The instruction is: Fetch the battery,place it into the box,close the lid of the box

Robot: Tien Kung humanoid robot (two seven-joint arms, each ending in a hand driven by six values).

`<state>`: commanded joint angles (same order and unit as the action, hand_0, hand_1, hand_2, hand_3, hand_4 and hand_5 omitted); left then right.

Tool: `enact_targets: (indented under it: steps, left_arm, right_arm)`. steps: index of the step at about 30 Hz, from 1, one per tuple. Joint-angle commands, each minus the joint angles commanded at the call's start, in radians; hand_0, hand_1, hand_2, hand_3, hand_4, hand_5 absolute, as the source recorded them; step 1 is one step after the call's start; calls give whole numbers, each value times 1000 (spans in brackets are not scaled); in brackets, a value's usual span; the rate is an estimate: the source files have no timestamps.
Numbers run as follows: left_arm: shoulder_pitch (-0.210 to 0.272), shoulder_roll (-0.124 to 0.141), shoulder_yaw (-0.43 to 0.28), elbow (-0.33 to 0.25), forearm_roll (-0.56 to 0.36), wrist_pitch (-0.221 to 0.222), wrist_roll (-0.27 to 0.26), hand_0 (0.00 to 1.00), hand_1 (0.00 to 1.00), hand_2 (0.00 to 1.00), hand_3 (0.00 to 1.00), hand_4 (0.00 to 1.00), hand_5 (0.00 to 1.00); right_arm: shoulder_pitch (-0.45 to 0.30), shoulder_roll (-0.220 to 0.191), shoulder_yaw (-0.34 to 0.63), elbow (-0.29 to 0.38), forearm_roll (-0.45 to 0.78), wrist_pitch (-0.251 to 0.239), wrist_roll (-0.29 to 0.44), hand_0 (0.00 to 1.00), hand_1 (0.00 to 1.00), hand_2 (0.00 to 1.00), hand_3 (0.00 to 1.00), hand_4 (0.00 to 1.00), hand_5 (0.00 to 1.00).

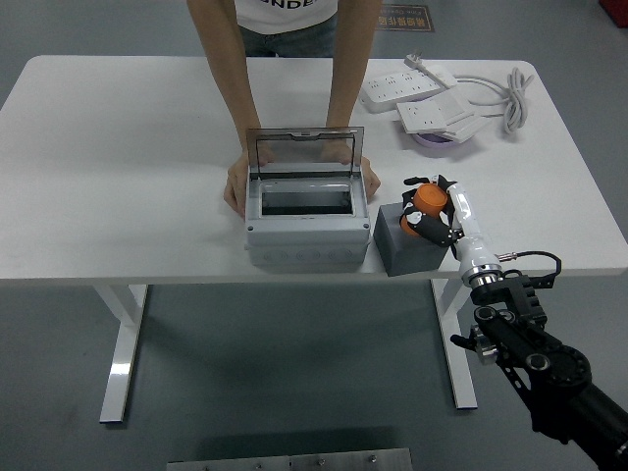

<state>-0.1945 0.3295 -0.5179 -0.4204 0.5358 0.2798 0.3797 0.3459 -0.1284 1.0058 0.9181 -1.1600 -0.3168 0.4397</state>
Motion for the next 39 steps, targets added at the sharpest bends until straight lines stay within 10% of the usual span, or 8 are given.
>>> enact_targets:
  steps: [39]
  left_arm:
    - [1, -5, -21, -2, 48, -6, 14, 618, 690, 585, 590, 606, 16]
  right_arm:
    - [26, 3, 16, 35, -56, 9, -10, 320, 433, 527, 552, 429, 2]
